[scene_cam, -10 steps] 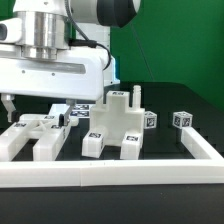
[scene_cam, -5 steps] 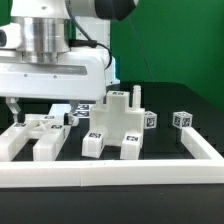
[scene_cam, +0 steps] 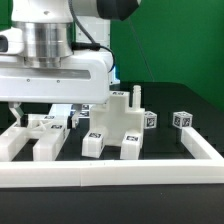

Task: Assemble chair

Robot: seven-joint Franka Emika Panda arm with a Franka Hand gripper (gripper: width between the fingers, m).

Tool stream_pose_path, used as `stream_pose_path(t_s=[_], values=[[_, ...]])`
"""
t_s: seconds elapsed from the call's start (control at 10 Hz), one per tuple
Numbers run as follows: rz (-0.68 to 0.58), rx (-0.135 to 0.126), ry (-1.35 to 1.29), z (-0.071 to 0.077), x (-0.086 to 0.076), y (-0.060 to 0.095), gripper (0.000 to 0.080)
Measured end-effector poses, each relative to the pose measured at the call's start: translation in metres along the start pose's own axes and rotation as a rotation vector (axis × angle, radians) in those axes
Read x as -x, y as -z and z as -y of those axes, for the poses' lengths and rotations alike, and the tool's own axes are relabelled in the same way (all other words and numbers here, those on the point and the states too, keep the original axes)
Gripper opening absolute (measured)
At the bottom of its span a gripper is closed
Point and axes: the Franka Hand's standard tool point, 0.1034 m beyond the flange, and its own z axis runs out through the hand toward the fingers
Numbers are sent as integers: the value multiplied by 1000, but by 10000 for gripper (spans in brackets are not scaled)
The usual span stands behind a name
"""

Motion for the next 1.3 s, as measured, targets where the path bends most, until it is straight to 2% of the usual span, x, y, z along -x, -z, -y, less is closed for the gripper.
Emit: stream_pose_path(t_s=[0.3, 1.3], values=[[12, 8, 0, -2, 4, -12, 649], [34, 18, 1, -3, 14, -33, 649]])
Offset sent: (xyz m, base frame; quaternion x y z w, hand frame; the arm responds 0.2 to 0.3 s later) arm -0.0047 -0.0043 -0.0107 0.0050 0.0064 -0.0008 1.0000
